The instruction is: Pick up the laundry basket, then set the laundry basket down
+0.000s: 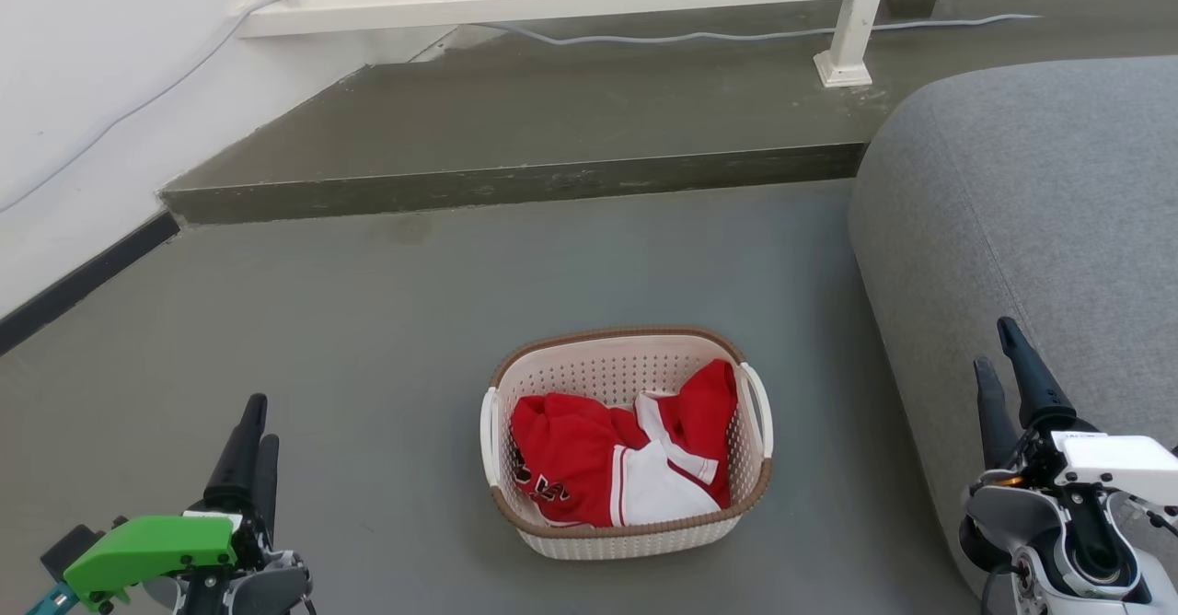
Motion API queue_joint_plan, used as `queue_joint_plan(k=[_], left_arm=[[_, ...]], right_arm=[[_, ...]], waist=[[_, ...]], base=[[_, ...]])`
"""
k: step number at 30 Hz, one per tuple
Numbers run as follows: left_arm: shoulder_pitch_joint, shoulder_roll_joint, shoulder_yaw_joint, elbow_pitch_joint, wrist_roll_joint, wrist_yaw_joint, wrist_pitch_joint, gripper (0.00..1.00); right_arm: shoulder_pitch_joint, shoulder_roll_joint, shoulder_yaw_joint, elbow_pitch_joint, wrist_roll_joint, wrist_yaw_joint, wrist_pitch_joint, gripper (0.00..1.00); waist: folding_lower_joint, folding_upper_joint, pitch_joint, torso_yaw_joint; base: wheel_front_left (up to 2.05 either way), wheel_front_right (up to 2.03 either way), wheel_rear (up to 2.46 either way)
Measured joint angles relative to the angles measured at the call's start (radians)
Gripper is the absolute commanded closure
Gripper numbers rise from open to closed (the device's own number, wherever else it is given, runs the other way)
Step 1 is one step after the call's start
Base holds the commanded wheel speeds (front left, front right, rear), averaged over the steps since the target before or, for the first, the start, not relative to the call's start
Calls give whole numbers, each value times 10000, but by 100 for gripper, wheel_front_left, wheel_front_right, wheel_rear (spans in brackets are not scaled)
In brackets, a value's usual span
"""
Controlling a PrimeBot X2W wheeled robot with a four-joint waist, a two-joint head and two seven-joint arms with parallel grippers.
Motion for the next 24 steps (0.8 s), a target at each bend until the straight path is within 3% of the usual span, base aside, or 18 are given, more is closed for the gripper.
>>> queue_joint_plan(k=[7,24], left_arm=[[-12,4,-201,-146,148,0,-245,0],[-86,176,-894,-493,1647,0,-823,0]], right_arm=[[-6,-29,240,-207,-245,2,-107,0],[-35,-412,1043,-704,-1419,2,-817,0]], waist=[[0,0,30,9],[0,0,89,3]], base=[[0,0,0],[0,0,0]])
